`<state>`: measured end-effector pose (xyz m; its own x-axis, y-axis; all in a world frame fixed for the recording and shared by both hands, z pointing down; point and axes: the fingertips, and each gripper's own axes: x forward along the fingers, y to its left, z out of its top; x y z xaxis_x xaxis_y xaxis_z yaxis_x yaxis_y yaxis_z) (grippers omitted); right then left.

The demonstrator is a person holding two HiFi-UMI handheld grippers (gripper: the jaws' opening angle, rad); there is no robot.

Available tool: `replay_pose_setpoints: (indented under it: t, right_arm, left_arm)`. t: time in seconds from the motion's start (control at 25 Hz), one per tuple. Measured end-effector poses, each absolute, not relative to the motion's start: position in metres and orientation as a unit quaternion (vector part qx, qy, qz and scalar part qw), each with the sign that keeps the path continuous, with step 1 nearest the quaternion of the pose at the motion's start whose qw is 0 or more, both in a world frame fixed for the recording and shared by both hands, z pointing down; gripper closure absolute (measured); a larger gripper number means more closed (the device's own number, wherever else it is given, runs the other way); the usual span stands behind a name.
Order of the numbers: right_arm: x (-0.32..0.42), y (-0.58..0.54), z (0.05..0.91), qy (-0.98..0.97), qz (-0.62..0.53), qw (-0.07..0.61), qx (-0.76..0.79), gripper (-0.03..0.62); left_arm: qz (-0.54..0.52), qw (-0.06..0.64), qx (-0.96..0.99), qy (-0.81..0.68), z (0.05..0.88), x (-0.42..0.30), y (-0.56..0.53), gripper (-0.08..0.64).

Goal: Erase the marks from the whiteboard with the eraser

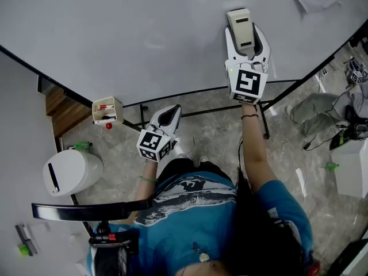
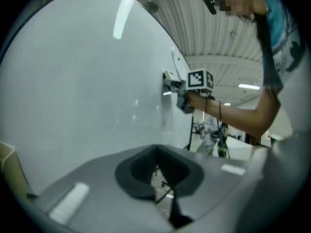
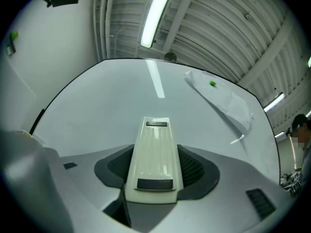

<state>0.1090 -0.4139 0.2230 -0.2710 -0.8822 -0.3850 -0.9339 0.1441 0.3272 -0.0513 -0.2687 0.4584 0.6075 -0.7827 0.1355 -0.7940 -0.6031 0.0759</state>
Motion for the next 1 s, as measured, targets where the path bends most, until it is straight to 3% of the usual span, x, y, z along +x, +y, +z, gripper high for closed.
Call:
replay_pose_setpoints:
  t: [0.64,0.8,1.0]
  right_arm:
    - [-0.081,-0.394,0.296,0.814,0.299,-0.033,-0.497,0.330]
    - [-0.067,-0.391,0.287,0.820,0.288,-0.030,-0.494,0.328]
    - [0.020,-0.400,0.237,0.796,0.250,0.034,-0.550,0.328]
  left_arm:
    - [0.031,0.084,0.885,-0.458,0.481,-0.098,-0.283,0.558]
    - [0.030,0.090,0.886,-0.454,0.486,-0.100,-0.287,0.558]
    - [0.027,0.093,0.893,-0.440,0.486,-0.086,-0.285,0.558]
